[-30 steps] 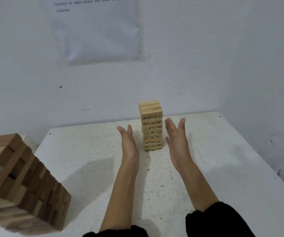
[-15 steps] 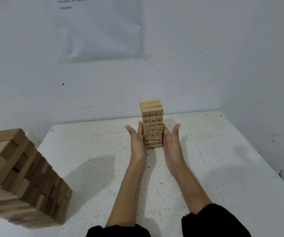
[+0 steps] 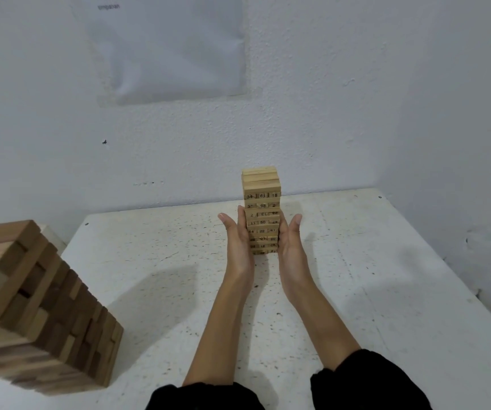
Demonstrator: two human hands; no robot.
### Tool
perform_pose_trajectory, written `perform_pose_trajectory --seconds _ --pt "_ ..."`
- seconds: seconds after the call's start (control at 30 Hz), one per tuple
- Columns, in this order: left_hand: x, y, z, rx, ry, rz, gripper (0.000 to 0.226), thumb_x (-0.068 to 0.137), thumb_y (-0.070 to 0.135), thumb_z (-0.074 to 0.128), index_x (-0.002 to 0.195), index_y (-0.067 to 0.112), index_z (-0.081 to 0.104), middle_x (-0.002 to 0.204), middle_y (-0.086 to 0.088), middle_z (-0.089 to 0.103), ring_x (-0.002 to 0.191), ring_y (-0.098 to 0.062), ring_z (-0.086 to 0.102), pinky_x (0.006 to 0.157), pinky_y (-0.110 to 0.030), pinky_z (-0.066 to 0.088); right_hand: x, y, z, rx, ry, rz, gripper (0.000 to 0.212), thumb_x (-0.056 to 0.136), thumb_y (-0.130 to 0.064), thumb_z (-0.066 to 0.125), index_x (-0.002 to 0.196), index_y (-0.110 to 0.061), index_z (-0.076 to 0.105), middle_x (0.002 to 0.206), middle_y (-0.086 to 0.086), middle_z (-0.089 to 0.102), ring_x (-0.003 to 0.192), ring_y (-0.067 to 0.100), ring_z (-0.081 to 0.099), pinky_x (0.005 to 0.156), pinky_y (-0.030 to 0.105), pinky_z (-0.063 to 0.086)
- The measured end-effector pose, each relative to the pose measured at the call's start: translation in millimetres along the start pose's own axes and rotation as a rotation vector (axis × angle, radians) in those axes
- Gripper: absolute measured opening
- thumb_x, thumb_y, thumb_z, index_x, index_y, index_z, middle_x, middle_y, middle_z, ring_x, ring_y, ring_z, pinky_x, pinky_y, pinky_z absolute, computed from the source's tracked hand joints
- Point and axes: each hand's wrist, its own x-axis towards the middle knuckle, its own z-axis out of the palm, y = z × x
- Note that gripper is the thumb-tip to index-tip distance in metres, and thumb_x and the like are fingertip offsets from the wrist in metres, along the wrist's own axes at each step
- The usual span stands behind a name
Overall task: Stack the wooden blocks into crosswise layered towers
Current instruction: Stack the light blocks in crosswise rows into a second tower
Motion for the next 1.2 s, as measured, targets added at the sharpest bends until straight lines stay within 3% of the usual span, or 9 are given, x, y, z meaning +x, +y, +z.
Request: perform_pose_trajectory --seconds 0.23,0.4,0.57,0.8,0.97,1.2 --pt "-3.6 0.2 -3.7 -0.064 0.007 -0.014 0.084 0.083 0.068 -0.008 0.151 0.025 0.016 0.151 -0.005 0.034 0.139 -0.02 0.031 0.117 -0.037 0.017 2.6 -1.1 -2.0 0.008 -0.014 0.044 0.087 0.075 -0.07 0.008 0.148 -0.025 0.025 0.146 -0.005 0.041 0.135 0.01 0.034 0.118 0.041 0.015" --pt "-3.2 -4.2 -1.8 0.021 0.0 -0.035 0.101 0.066 0.077 0.002 0.151 0.025 0.017 0.153 -0.002 0.03 0.141 -0.016 0.026 0.119 -0.038 0.012 3.8 1.9 -1.9 0.019 -0.001 0.056 0.09 0.073 -0.074 0.011 0.147 -0.025 0.027 0.144 -0.003 0.043 0.135 0.01 0.035 0.118 0.043 0.016" --pt "-2.9 -4.8 -2.7 0.025 -0.009 -0.036 0.1 0.066 0.078 0.002 0.151 0.027 0.016 0.154 -0.002 0.028 0.142 -0.016 0.025 0.119 -0.04 0.011 3.3 1.7 -1.6 -0.014 0.0 0.065 0.09 0.073 -0.075 0.012 0.147 -0.026 0.027 0.145 -0.003 0.042 0.135 0.011 0.034 0.118 0.044 0.015" --pt "-3.2 6.2 -9.3 -0.081 -0.018 -0.02 0.08 0.086 0.067 -0.01 0.15 0.029 0.02 0.152 0.0 0.033 0.14 -0.018 0.028 0.113 -0.035 0.017 1.9 -8.9 -2.4 -0.015 0.015 0.027 0.068 0.091 -0.059 0.001 0.148 -0.028 0.022 0.145 -0.006 0.039 0.123 0.001 0.036 0.114 0.034 0.016" --pt "-0.9 2.0 -6.0 -0.012 -0.03 -0.02 0.091 0.078 0.072 -0.006 0.149 0.025 0.026 0.149 -0.004 0.039 0.139 -0.018 0.033 0.118 -0.039 0.017 5.9 -8.0 0.1 -0.004 -0.016 0.04 0.087 0.076 -0.072 0.007 0.148 -0.026 0.025 0.145 -0.003 0.043 0.133 0.01 0.037 0.117 0.041 0.019" --pt "-2.0 0.8 1.2 0.038 0.014 -0.015 0.078 0.087 0.063 -0.01 0.15 0.029 0.02 0.152 -0.001 0.033 0.141 -0.016 0.027 0.111 -0.032 0.018 6.0 -4.7 -0.5 -0.033 -0.013 0.046 0.086 0.075 -0.07 0.01 0.147 -0.027 0.026 0.144 -0.004 0.043 0.133 0.009 0.037 0.117 0.039 0.019"
